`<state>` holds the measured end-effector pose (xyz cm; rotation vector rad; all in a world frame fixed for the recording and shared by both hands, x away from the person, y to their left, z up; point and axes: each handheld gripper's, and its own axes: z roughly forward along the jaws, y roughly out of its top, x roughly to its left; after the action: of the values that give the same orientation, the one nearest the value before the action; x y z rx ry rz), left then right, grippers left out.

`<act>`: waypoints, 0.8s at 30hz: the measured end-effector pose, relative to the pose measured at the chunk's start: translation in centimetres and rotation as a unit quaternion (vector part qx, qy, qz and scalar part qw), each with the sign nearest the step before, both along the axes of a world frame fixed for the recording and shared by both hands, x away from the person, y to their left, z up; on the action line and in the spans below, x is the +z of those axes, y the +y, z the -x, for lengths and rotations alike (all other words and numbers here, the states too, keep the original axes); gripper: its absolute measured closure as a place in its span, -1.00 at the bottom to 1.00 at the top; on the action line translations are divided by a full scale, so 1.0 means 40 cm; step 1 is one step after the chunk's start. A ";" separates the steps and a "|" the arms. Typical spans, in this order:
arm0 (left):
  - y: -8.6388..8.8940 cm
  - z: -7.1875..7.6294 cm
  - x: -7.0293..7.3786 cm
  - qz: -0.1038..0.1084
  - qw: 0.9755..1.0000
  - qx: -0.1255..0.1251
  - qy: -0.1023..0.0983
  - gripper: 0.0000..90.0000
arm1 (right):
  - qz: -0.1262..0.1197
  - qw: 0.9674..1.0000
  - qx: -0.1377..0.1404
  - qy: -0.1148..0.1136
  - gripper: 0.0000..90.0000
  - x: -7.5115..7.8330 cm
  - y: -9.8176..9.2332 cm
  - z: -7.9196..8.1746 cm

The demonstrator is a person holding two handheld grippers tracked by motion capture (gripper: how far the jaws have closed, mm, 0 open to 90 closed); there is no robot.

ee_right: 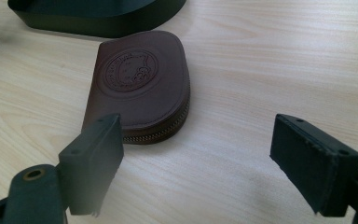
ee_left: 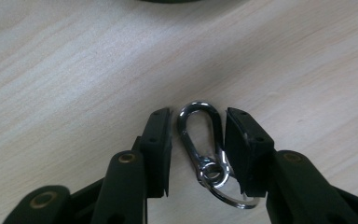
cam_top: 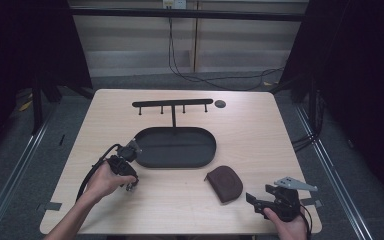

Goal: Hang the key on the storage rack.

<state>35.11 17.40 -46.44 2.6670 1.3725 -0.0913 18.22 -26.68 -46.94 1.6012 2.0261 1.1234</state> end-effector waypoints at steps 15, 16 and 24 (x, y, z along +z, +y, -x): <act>-0.035 0.006 -0.001 -0.047 0.999 -0.003 -0.008 0.43 | 0.002 1.000 0.003 -0.005 -0.61 0.002 0.001 0.003; -0.036 0.006 -0.001 -0.047 0.999 -0.002 -0.007 0.44 | 0.003 1.000 0.002 -0.007 -0.60 0.003 0.002 0.004; -0.040 0.001 0.000 -0.052 0.999 -0.010 0.000 0.50 | 0.003 1.000 0.003 -0.006 -0.60 0.002 0.002 0.003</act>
<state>35.07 15.78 -46.43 2.7645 1.3881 -0.0240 18.09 -26.60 -46.84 1.5823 2.0267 1.1257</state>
